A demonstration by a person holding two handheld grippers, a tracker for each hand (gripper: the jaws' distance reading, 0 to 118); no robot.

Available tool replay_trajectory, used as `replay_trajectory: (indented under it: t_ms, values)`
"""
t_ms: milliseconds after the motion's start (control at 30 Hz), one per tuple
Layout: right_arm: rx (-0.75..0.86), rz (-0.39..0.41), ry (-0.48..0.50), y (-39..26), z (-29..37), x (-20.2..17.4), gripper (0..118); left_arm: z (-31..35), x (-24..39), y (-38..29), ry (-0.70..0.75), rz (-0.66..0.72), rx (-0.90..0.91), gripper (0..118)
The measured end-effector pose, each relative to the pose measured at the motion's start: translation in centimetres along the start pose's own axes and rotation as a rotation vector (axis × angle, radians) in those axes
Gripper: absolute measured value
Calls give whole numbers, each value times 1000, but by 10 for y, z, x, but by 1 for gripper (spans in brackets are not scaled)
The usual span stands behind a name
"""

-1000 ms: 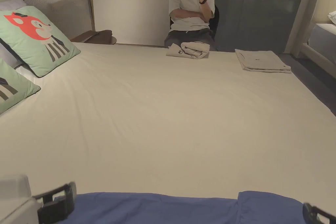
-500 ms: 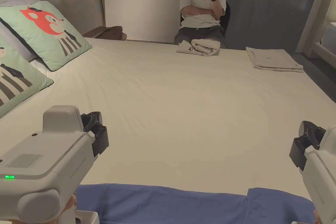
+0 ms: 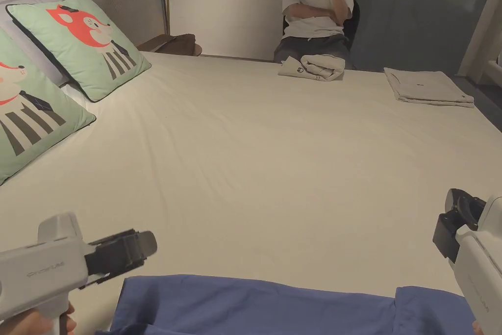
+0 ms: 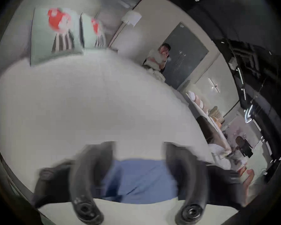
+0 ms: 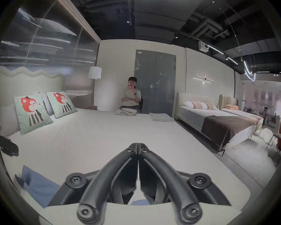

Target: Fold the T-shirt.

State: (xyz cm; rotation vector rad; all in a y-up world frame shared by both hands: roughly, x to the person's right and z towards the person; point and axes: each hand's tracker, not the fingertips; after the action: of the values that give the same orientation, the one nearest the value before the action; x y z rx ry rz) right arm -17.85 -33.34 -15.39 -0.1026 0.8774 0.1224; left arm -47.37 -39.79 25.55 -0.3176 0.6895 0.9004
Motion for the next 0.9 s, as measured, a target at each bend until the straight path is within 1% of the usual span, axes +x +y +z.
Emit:
replay_trajectory:
  t_ms: [33, 67, 100, 133, 200, 300, 367, 467, 600, 633, 667, 700, 733, 767, 800, 867, 900]
  values:
    - [-7, 3, 0, -1, -1, -2, 0, -2, -14, -2, 9, 21, -33, 91]
    - [-14, 3, -1, -2, -2, -3, 0, 0, -23, -6, 14, 28, -48, 104]
    - [-18, 4, 7, 3, 3, -9, 0, 0, -33, -9, 23, 44, -62, 107]
    - [-26, 4, 8, 3, 3, -11, 0, -1, -44, -10, 43, 75, -76, 107]
    - [-37, 9, 8, 2, 2, -15, 0, -6, -68, -13, 14, 168, -115, 107]
    - [-53, 15, 16, -1, -2, -16, 0, -16, -96, -21, -84, 345, -159, 107]
    - [-59, 22, 28, -1, -1, -22, 0, -18, -83, -31, -152, 400, -179, 105]
    - [-68, 29, 31, 0, 1, -29, 0, -30, -78, -39, -216, 400, -191, 95]
    - [-72, 31, 34, 1, 0, -30, 0, -49, -59, -47, -253, 415, -226, 81]
    - [-70, 35, 39, 2, 2, -34, 0, -52, -53, -48, -259, 417, -225, 65]
    - [-71, 37, 39, 2, 3, -36, 0, -55, -51, -49, -279, 434, -237, 47]
    - [-71, 37, 40, 3, 4, -38, 0, -60, -47, -52, -260, 445, -253, 22]
    - [-70, 39, 42, 3, 6, -39, 0, -64, -50, -53, -192, 431, -258, 6]
    - [-72, 43, 43, 2, 4, -36, 0, -66, -49, -55, -147, 393, -259, 6]
    - [-71, 49, 40, 2, 3, -34, 0, -65, -48, -56, -157, 389, -263, 6]
    - [-71, 54, 39, 3, 4, -34, 0, -54, -62, -47, -226, 456, -254, 6]
    - [-70, 54, 36, 2, 4, -33, 0, -48, -65, -43, -219, 456, -249, 5]
